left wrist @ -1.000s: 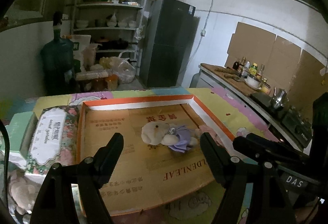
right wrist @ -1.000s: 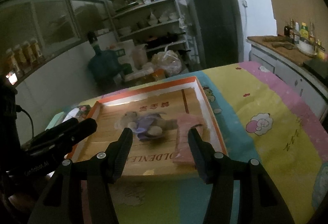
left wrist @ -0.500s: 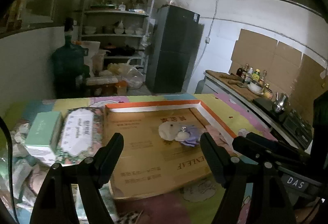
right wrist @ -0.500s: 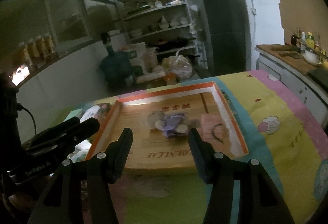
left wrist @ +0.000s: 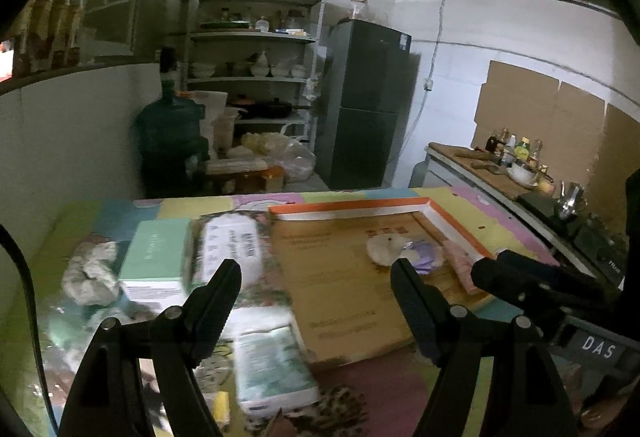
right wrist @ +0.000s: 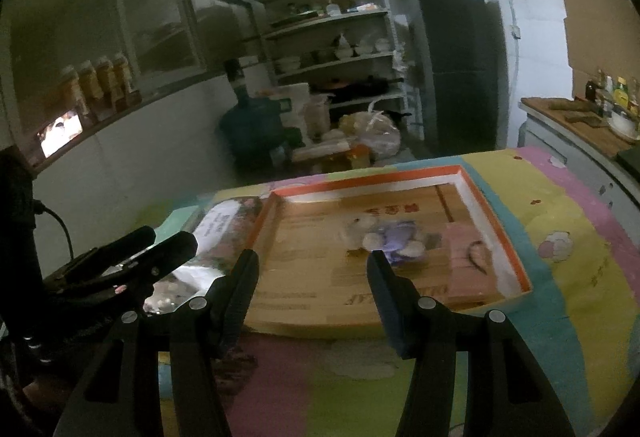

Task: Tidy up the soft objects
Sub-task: 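Move both tools away from the tray back toward the pile, then grasp the clear plastic bag with the left tool while the right tool grasps a white plastic packet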

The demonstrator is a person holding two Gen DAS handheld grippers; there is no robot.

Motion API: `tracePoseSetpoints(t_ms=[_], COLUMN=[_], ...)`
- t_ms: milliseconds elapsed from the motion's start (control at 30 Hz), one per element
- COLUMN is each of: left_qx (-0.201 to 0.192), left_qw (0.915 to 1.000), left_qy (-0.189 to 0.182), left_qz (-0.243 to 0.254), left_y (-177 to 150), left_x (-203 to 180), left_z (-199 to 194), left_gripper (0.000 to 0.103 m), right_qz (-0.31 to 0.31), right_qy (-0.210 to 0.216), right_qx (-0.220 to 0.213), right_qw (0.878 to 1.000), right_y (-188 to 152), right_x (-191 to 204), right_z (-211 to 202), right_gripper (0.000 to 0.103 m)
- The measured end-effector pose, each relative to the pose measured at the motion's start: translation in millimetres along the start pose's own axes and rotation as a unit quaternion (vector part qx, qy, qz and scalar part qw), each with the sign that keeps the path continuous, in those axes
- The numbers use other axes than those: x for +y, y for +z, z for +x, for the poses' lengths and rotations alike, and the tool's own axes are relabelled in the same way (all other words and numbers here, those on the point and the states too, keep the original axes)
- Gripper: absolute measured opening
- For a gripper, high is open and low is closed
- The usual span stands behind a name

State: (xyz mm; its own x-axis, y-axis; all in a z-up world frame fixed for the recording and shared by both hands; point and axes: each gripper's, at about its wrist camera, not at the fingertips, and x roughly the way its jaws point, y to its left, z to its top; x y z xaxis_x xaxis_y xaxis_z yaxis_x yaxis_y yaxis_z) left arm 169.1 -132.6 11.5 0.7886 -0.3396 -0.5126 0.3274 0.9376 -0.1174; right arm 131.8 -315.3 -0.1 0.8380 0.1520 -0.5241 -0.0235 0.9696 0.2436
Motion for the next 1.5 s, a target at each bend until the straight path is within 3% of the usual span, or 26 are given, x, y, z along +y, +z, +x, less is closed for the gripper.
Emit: tracePoseSetpoints(t_ms=[333, 1000, 1500], left_qx=[-0.006, -0.013, -0.018], left_qw=[0.9995, 0.9938, 0.9922], left_qy=[0.03, 0.092, 0.084], left_qz=[-0.002, -0.06, -0.09], left_y=[-8.8, -41.7, -78.9], left_x=[35.0, 133.7, 202.8], left_z=[-19.8, -59.2, -91.8], left_gripper=[0.077, 0.077, 0.077], right_qz=[-0.013, -0.064, -0.09], right_qy=[0.028, 0.093, 0.138], right_qx=[0.008, 0.062, 0.104], right_qw=[0.999, 0.992, 0.981], right_y=[-3.6, -26.0, -40.6], right_x=[42.3, 130.9, 191.3], right_z=[12.5, 57.5, 99.5], right_gripper=[0.058, 0.058, 0.058])
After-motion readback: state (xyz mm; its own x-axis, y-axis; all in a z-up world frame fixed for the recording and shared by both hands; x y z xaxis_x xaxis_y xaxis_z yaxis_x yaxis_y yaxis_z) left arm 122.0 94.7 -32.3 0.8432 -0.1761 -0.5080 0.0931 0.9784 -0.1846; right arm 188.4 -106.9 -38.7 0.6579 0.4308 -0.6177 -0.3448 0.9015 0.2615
